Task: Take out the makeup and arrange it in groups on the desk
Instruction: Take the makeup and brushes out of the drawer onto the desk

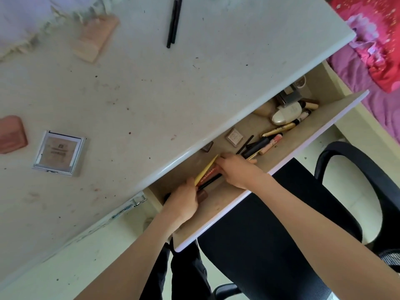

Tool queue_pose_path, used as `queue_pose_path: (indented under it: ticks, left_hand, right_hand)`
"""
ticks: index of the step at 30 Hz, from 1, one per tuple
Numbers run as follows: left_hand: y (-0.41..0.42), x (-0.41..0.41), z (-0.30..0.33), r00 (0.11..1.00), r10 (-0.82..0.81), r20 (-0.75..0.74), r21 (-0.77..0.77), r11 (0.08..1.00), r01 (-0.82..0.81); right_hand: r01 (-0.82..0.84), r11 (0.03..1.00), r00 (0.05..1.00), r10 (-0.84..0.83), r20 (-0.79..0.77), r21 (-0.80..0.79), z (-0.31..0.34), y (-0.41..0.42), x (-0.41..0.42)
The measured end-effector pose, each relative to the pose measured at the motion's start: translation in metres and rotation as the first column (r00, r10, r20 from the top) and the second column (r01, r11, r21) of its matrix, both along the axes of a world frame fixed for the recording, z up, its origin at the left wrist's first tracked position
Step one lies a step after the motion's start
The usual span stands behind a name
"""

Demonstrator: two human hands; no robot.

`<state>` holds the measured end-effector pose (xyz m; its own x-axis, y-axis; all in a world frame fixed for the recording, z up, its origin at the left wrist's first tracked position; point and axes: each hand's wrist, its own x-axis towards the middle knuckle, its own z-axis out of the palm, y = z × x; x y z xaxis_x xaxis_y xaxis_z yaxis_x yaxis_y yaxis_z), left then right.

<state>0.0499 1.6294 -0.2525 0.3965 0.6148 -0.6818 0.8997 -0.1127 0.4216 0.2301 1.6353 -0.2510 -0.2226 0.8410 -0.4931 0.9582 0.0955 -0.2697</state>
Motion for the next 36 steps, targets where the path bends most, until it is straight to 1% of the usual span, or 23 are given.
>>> queue_pose_path:
  ticks: [2, 4, 6, 7, 8, 10, 11, 13, 14, 16, 17, 18, 19, 20, 22, 24, 26, 28, 30, 32, 36]
  left_hand:
    - [0.0, -0.001, 0.012, 0.997, -0.004, 0.072, -0.012, 1.0, 0.005]
    - [0.004, 0.0, 0.027, 0.988, -0.015, 0.154, 0.009, 1.0, 0.013]
    - [0.011, 0.004, 0.044, 0.971, -0.008, 0.238, 0.034, 0.999, -0.001]
    - [0.015, 0.006, 0.052, 0.958, 0.008, 0.288, 0.04, 0.999, -0.02]
    - [0.02, 0.008, 0.061, 0.938, 0.026, 0.345, 0.041, 0.998, -0.043]
    - [0.03, 0.012, 0.08, 0.889, 0.084, 0.451, 0.028, 0.994, -0.107]
    - [0.038, 0.014, 0.089, 0.862, 0.131, 0.489, 0.013, 0.987, -0.158]
    - [0.057, 0.021, 0.102, 0.815, 0.255, 0.52, -0.016, 0.957, -0.289]
    - [0.069, 0.024, 0.105, 0.801, 0.312, 0.51, -0.013, 0.934, -0.356]
    - [0.097, 0.029, 0.108, 0.787, 0.415, 0.457, 0.01, 0.882, -0.471]
    - [0.111, 0.031, 0.108, 0.782, 0.45, 0.431, 0.033, 0.858, -0.512]
    - [0.126, 0.032, 0.109, 0.782, 0.465, 0.415, 0.073, 0.84, -0.538]
    - [0.14, 0.033, 0.111, 0.781, 0.469, 0.412, 0.118, 0.822, -0.557]
    - [0.154, 0.035, 0.113, 0.775, 0.474, 0.419, 0.155, 0.803, -0.575]
    - [0.181, 0.042, 0.116, 0.757, 0.501, 0.419, 0.197, 0.763, -0.615]
    - [0.204, 0.049, 0.114, 0.753, 0.525, 0.398, 0.228, 0.738, -0.635]
    - [0.224, 0.056, 0.107, 0.763, 0.52, 0.382, 0.256, 0.734, -0.629]
    - [0.238, 0.061, 0.101, 0.788, 0.498, 0.363, 0.296, 0.74, -0.604]
    - [0.248, 0.064, 0.097, 0.803, 0.481, 0.352, 0.336, 0.736, -0.588]
    - [0.255, 0.067, 0.096, 0.802, 0.47, 0.369, 0.358, 0.724, -0.589]
    - [0.263, 0.073, 0.095, 0.758, 0.463, 0.46, 0.313, 0.714, -0.626]
  right_hand:
    - [0.128, 0.992, 0.987, -0.128, -0.1, -0.01, 0.016, -0.002, 0.006]
    - [0.249, 0.968, 0.949, -0.245, -0.198, -0.002, 0.035, -0.005, 0.011]
    - [0.401, 0.915, 0.867, -0.367, -0.339, 0.036, 0.055, -0.008, 0.012]
    - [0.493, 0.869, 0.794, -0.43, -0.431, 0.043, 0.065, -0.008, 0.012]
    - [0.591, 0.806, 0.692, -0.487, -0.533, 0.032, 0.074, -0.006, 0.011]
    - [0.76, 0.648, 0.431, -0.569, -0.7, -0.059, 0.094, 0.004, 0.01]
    - [0.815, 0.565, 0.301, -0.599, -0.742, -0.126, 0.102, 0.013, 0.01]
    - [0.853, 0.423, 0.06, -0.661, -0.748, -0.305, 0.116, 0.037, 0.012]
    - [0.823, 0.353, -0.094, -0.688, -0.719, -0.445, 0.12, 0.051, 0.014]
    - [0.64, 0.223, -0.428, -0.691, -0.582, -0.735, 0.126, 0.079, 0.018]
    - [0.531, 0.196, -0.541, -0.671, -0.508, -0.824, 0.128, 0.092, 0.019]
    - [0.454, 0.194, -0.599, -0.656, -0.459, -0.869, 0.129, 0.104, 0.02]
    - [0.417, 0.206, -0.619, -0.65, -0.442, -0.885, 0.129, 0.115, 0.021]
    - [0.417, 0.229, -0.607, -0.65, -0.457, -0.879, 0.13, 0.126, 0.021]
    - [0.483, 0.273, -0.542, -0.653, -0.529, -0.832, 0.131, 0.149, 0.019]
    - [0.581, 0.306, -0.439, -0.662, -0.607, -0.754, 0.13, 0.17, 0.016]
    - [0.68, 0.33, -0.308, -0.683, -0.663, -0.655, 0.126, 0.188, 0.014]
    - [0.772, 0.314, -0.189, -0.716, -0.672, -0.552, 0.117, 0.204, 0.016]
    - [0.827, 0.292, -0.13, -0.731, -0.67, -0.479, 0.111, 0.217, 0.018]
    - [0.855, 0.298, -0.09, -0.721, -0.687, -0.425, 0.106, 0.229, 0.019]
    - [0.885, 0.377, 0.07, -0.689, -0.721, -0.274, 0.108, 0.241, 0.013]
